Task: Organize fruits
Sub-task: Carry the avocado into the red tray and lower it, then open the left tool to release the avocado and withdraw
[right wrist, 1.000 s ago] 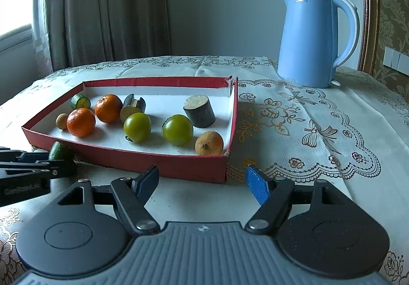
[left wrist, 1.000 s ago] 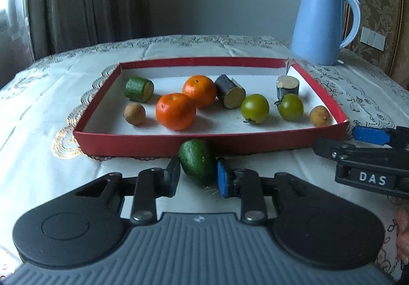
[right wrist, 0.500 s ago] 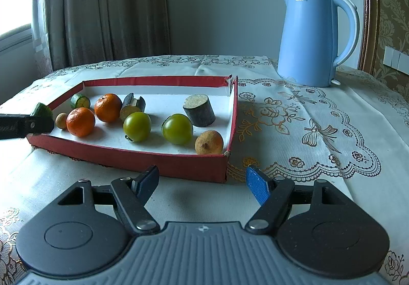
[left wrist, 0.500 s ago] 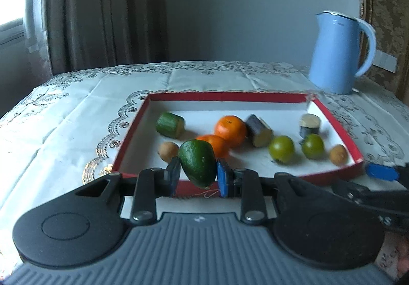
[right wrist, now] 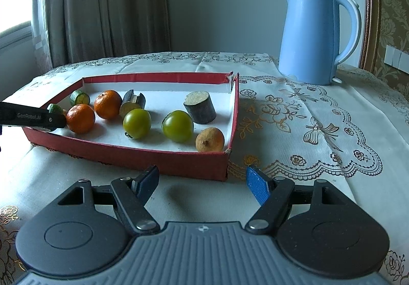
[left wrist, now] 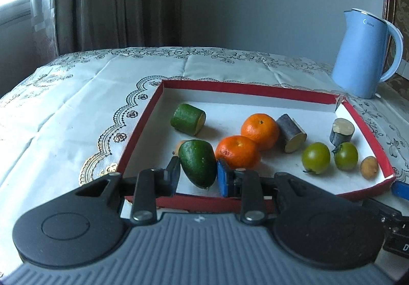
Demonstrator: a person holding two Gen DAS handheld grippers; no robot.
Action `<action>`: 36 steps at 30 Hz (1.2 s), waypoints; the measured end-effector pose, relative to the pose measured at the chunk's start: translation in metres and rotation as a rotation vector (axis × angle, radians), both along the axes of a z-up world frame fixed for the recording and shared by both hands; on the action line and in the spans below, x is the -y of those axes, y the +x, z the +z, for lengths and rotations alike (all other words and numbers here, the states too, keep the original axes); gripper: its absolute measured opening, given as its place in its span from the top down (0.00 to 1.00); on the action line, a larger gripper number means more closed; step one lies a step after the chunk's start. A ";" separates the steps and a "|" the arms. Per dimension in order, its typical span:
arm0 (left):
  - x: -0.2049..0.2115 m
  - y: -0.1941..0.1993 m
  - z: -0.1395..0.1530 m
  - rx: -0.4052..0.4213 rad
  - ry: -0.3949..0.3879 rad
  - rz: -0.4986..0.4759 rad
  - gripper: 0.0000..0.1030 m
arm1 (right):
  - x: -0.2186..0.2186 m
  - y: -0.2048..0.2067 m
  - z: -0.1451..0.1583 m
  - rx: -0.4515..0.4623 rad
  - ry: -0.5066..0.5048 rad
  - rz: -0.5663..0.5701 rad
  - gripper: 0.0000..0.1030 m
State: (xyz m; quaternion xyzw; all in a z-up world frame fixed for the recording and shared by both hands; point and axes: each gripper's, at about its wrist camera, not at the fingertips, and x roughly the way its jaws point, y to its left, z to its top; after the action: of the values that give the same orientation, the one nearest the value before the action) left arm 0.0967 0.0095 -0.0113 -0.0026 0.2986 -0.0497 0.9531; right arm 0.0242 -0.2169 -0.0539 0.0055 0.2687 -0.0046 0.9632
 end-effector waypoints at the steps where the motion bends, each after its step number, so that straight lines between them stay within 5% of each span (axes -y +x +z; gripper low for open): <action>1: 0.000 0.001 0.000 0.001 0.000 0.002 0.73 | 0.000 0.000 0.000 0.000 0.000 0.000 0.27; 16: 0.003 0.000 -0.005 0.006 0.023 0.005 0.71 | 0.000 0.000 0.000 0.001 0.001 0.000 0.27; 20: 0.003 -0.002 -0.004 0.014 0.034 0.013 0.53 | 0.001 0.000 0.000 0.000 0.002 0.000 0.27; 24: 0.002 -0.006 -0.002 0.034 0.029 0.011 0.19 | 0.001 0.000 0.000 0.000 0.002 -0.001 0.27; 36: 0.000 -0.030 0.004 0.076 0.047 0.004 0.05 | 0.002 0.000 0.000 -0.005 0.012 -0.009 0.27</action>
State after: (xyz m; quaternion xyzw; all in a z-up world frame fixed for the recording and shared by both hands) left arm 0.0663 0.0094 -0.0077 0.0210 0.2631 -0.0411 0.9637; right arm 0.0245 -0.2189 -0.0539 0.0125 0.2710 -0.0071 0.9625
